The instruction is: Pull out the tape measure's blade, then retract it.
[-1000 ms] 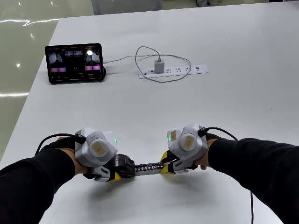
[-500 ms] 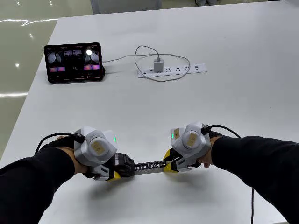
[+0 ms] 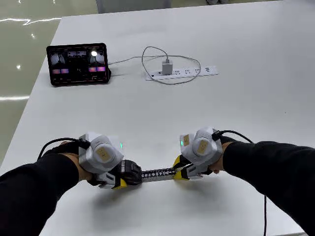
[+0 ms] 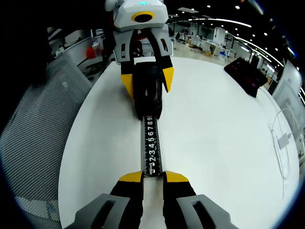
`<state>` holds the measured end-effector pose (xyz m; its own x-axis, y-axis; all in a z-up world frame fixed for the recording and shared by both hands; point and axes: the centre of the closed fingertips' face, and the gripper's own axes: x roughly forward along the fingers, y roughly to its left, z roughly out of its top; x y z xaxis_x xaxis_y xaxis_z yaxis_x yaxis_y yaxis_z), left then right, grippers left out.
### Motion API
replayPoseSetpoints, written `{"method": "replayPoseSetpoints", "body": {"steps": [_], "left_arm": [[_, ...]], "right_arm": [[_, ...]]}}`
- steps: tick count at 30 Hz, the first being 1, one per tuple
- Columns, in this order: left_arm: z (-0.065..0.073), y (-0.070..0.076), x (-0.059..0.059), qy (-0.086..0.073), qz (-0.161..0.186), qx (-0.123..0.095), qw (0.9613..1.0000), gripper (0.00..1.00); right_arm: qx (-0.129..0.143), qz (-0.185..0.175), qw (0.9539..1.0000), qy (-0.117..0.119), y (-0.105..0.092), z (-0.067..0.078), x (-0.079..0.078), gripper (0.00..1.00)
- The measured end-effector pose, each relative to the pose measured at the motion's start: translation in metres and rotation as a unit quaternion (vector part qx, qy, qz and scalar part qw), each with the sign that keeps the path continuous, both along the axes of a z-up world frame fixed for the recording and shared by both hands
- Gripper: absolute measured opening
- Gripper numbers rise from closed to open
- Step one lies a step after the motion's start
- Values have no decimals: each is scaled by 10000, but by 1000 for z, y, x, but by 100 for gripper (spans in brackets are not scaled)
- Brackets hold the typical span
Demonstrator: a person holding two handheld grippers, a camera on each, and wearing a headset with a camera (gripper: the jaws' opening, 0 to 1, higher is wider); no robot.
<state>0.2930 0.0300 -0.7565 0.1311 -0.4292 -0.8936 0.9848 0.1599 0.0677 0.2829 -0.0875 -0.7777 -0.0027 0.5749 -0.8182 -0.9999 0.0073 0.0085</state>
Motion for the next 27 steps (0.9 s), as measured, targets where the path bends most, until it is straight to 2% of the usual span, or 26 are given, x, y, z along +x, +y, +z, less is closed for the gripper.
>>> {"method": "replayPoseSetpoints", "body": {"steps": [4,7,9,14,27], "left_arm": [[0,0,0,-11,-31,-4,10000,33],[0,-1,0,-11,-59,-6,10000,33],[0,-1,0,-11,-61,-12,10000,33],[0,0,-1,-1,-17,-8,10000,33],[1,0,0,-28,-27,-13,10000,33]], "right_arm": [[-49,60,10000,0,1,0,0,12],[27,83,10000,47,9,0,-3,17],[-5,140,9999,-79,13,-1,0,13],[-15,75,9999,80,11,-1,0,11],[-14,68,10000,70,6,-1,-1,11]]}}
